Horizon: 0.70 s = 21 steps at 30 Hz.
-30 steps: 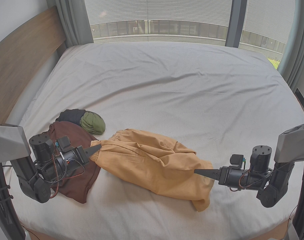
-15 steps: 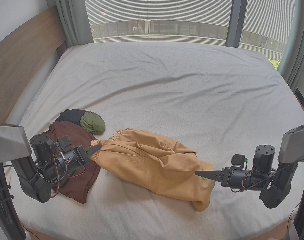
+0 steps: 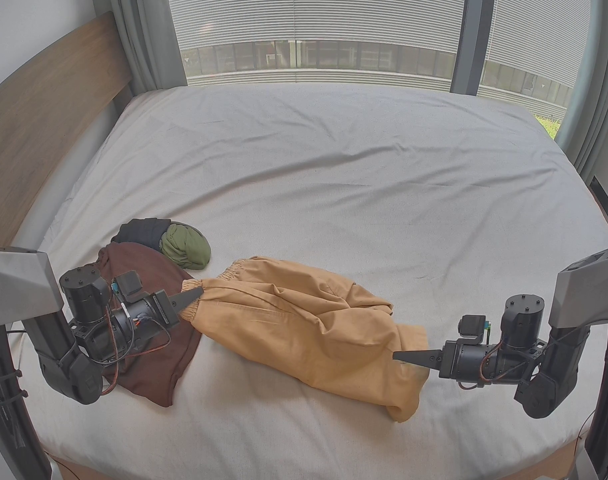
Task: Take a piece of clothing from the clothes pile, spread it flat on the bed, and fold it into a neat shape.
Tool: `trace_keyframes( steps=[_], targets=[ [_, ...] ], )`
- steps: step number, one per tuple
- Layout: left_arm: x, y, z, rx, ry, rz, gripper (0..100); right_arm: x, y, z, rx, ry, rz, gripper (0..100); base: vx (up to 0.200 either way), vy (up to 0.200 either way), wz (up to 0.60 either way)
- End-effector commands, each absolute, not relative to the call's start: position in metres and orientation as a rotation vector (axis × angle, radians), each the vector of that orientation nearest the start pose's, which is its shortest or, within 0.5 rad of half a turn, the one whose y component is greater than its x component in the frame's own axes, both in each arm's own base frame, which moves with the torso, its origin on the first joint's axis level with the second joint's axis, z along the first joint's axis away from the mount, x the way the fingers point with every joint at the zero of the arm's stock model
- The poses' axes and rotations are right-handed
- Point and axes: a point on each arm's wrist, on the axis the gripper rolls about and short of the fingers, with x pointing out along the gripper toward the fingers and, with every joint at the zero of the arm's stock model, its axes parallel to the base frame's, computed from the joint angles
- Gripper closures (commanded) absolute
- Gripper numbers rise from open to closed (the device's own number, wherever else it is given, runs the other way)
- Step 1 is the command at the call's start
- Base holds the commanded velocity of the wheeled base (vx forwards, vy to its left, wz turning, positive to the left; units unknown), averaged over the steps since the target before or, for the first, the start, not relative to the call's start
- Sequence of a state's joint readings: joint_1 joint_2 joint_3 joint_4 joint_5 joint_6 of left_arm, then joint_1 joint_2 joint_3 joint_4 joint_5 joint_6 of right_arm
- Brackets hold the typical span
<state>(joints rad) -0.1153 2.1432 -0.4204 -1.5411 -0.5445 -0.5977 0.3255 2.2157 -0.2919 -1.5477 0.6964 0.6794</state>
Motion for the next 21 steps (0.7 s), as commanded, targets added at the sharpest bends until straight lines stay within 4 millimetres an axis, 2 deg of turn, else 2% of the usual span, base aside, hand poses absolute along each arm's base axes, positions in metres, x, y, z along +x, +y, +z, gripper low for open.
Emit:
trace_keyframes(
  steps=[1, 6, 9, 12, 14, 15, 16, 20, 21],
  targets=[
    [0.305, -0.047, 0.049, -0.616, 0.375, -0.584, 100, 0.262, 0.103, 0.014, 0.684, 0.717, 0.841, 100, 0.000, 0.000, 0.00],
    [0.307, -0.046, 0.047, -0.617, 0.379, -0.579, 100, 0.260, 0.102, 0.019, 0.683, 0.704, 0.844, 100, 0.000, 0.000, 0.00],
    [0.305, -0.038, 0.054, -0.622, 0.353, -0.567, 100, 0.256, 0.101, 0.036, 0.673, 0.651, 0.868, 100, 0.000, 0.000, 0.00],
    [0.292, -0.035, 0.077, -0.615, 0.312, -0.589, 100, 0.253, 0.100, 0.050, 0.664, 0.603, 0.887, 100, 0.000, 0.000, 0.00],
    [0.290, -0.035, 0.079, -0.614, 0.310, -0.592, 100, 0.252, 0.100, 0.052, 0.661, 0.594, 0.889, 100, 0.000, 0.000, 0.00],
    [0.273, -0.038, 0.097, -0.606, 0.291, -0.620, 100, 0.250, 0.099, 0.070, 0.650, 0.523, 0.907, 100, 0.000, 0.000, 0.00],
    [0.266, -0.039, 0.106, -0.603, 0.285, -0.632, 100, 0.250, 0.098, 0.075, 0.647, 0.501, 0.911, 100, 0.000, 0.000, 0.00],
    [0.243, -0.045, 0.135, -0.605, 0.311, -0.652, 100, 0.254, 0.097, 0.087, 0.639, 0.446, 0.919, 100, 0.000, 0.000, 0.00],
    [0.242, -0.045, 0.136, -0.606, 0.315, -0.650, 100, 0.254, 0.097, 0.088, 0.637, 0.440, 0.921, 100, 0.000, 0.000, 0.00]
  ],
)
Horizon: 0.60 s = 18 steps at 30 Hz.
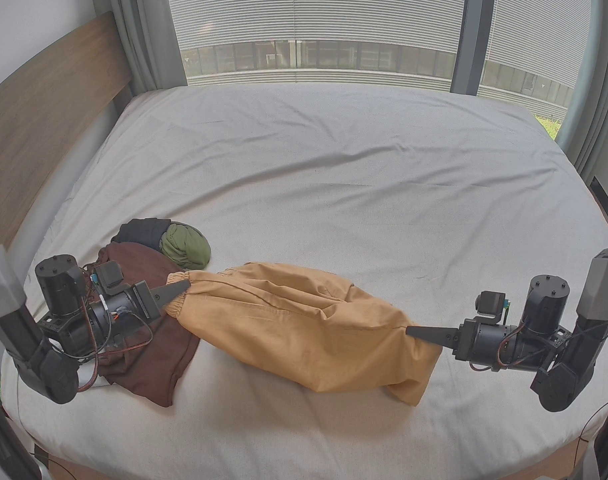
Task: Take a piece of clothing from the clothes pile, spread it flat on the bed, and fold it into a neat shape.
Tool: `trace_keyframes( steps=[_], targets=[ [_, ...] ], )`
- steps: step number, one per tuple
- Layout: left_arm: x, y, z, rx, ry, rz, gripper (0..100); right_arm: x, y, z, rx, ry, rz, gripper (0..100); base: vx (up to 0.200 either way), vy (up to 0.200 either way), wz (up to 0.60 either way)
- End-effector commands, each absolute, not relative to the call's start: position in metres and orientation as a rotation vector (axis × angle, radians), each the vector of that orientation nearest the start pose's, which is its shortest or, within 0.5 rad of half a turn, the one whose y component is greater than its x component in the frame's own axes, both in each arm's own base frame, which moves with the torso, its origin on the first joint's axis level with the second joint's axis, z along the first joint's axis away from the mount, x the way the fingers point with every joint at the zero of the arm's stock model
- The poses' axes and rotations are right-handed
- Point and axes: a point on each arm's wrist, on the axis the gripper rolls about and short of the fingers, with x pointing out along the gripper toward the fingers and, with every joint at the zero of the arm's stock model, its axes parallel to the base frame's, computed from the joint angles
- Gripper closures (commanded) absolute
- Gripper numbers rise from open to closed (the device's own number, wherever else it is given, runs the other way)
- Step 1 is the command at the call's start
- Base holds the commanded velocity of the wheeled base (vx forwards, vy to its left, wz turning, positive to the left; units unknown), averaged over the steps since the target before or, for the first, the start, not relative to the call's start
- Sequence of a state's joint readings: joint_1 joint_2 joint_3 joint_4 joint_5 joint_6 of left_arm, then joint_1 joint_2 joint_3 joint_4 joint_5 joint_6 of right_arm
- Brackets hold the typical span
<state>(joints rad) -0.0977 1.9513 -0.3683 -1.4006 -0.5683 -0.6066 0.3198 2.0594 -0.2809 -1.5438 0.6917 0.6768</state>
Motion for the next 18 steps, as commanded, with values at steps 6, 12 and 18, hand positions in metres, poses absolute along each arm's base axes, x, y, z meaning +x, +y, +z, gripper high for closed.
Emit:
trace_keyframes(
  steps=[6, 12, 18],
  targets=[
    [0.218, -0.040, 0.177, -0.618, 0.347, -0.612, 100, 0.255, 0.097, 0.096, 0.626, 0.397, 0.930, 100, 0.000, 0.000, 0.00],
    [0.209, -0.037, 0.189, -0.616, 0.330, -0.567, 100, 0.257, 0.098, 0.110, 0.618, 0.334, 0.933, 100, 0.000, 0.000, 0.00],
    [0.191, -0.034, 0.201, -0.618, 0.318, -0.564, 100, 0.268, 0.100, 0.127, 0.606, 0.249, 0.957, 100, 0.000, 0.000, 0.00]
  ],
)
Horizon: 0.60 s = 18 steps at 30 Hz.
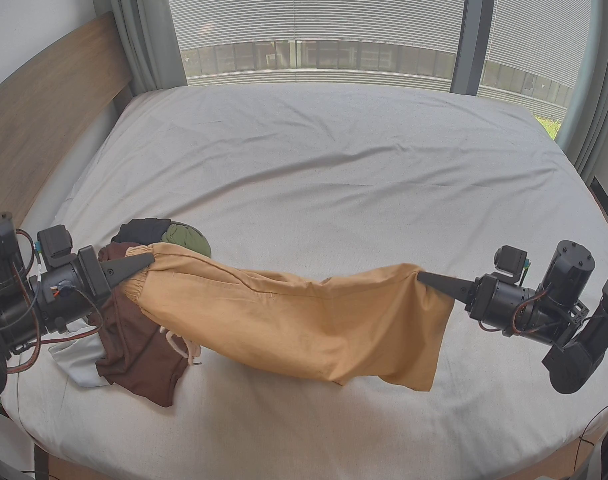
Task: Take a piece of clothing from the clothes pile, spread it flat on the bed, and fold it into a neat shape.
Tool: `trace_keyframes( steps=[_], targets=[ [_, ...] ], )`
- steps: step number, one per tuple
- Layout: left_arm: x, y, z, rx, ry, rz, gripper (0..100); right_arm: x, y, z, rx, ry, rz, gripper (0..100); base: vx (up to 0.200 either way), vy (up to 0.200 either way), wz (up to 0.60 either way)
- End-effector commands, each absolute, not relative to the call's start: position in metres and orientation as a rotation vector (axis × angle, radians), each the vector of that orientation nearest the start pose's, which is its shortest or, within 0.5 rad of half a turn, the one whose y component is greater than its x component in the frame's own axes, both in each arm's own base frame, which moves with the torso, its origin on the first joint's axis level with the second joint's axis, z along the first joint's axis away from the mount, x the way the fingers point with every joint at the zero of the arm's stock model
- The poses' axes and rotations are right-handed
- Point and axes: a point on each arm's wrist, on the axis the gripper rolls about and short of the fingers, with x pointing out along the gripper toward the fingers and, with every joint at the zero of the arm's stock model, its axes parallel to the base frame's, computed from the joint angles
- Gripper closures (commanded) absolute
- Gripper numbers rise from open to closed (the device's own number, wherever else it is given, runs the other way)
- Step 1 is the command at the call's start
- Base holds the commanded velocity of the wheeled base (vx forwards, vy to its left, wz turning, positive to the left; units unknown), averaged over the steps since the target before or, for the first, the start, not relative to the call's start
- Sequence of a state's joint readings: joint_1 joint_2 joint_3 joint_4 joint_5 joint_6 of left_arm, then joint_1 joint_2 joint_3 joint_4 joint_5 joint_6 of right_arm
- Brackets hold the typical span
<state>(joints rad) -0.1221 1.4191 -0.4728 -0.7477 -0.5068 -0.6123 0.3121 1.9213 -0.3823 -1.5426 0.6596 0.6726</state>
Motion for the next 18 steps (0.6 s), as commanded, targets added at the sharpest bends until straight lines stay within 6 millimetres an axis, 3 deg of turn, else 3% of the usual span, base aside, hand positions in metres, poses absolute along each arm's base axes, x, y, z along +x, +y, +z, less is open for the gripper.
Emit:
trace_keyframes(
  steps=[1, 9, 18],
  targets=[
    [0.187, -0.033, 0.205, -0.618, 0.320, -0.563, 100, 0.268, 0.100, 0.129, 0.604, 0.238, 0.959, 100, 0.000, 0.000, 0.00],
    [0.160, -0.030, 0.232, -0.628, 0.383, -0.545, 100, 0.272, 0.090, 0.139, 0.600, 0.185, 0.933, 100, 0.000, 0.000, 0.00],
    [0.164, -0.032, 0.238, -0.627, 0.379, -0.559, 100, 0.257, 0.079, 0.172, 0.629, 0.111, 0.943, 100, 0.000, 0.000, 0.00]
  ],
)
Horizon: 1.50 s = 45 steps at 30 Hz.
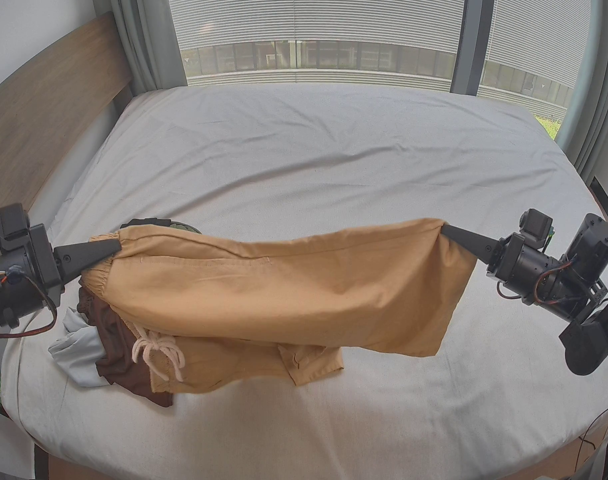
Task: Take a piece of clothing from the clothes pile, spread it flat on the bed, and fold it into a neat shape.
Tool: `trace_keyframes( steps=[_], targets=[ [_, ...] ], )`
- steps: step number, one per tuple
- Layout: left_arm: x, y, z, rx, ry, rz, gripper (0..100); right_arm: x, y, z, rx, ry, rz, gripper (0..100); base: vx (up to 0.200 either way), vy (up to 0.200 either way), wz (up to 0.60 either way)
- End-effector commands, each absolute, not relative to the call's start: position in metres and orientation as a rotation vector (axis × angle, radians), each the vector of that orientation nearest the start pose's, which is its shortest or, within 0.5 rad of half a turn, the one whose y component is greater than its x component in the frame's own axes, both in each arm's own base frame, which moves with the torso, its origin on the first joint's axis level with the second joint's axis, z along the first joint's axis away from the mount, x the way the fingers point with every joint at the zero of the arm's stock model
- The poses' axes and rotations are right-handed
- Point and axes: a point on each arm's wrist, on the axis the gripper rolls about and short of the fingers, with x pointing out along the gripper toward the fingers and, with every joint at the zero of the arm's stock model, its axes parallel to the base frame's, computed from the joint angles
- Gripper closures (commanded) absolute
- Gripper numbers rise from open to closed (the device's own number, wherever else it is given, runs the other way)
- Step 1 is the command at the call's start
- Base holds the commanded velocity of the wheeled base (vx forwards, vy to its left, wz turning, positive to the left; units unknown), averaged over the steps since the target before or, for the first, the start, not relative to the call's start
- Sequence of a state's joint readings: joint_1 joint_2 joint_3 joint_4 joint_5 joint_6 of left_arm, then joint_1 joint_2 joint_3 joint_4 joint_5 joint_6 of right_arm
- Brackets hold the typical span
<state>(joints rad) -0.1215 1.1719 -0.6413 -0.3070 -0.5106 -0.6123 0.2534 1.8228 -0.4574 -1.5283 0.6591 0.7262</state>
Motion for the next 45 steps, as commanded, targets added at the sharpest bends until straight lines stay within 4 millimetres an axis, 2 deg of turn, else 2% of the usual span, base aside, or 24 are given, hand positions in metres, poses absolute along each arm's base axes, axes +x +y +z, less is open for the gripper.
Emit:
trace_keyframes(
  steps=[1, 8, 15, 23, 31, 36, 41, 45],
  targets=[
    [0.165, -0.032, 0.238, -0.627, 0.382, -0.558, 100, 0.255, 0.079, 0.176, 0.628, 0.108, 0.944, 100, 0.000, 0.000, 0.00],
    [0.176, -0.033, 0.231, -0.631, 0.408, -0.544, 100, 0.240, 0.076, 0.198, 0.620, 0.078, 0.957, 100, 0.000, 0.000, 0.00],
    [0.191, -0.035, 0.224, -0.628, 0.391, -0.550, 100, 0.233, 0.067, 0.210, 0.613, 0.056, 0.934, 100, 0.000, 0.000, 0.00],
    [0.195, -0.036, 0.221, -0.627, 0.386, -0.558, 100, 0.224, 0.062, 0.223, 0.613, 0.057, 0.919, 100, 0.000, 0.000, 0.00],
    [0.209, -0.040, 0.202, -0.630, 0.428, -0.554, 100, 0.245, 0.061, 0.187, 0.568, 0.163, 0.853, 100, 0.000, 0.000, 0.00],
    [0.220, -0.043, 0.196, -0.627, 0.414, -0.567, 100, 0.247, 0.059, 0.184, 0.555, 0.168, 0.839, 100, 0.000, 0.000, 0.00],
    [0.240, -0.045, 0.197, -0.650, 0.371, -0.583, 100, 0.252, 0.049, 0.180, 0.559, 0.173, 0.793, 100, 0.000, 0.000, 0.00],
    [0.250, -0.045, 0.184, -0.654, 0.372, -0.564, 100, 0.259, 0.041, 0.174, 0.557, 0.177, 0.756, 100, 0.000, 0.000, 0.00]
  ],
)
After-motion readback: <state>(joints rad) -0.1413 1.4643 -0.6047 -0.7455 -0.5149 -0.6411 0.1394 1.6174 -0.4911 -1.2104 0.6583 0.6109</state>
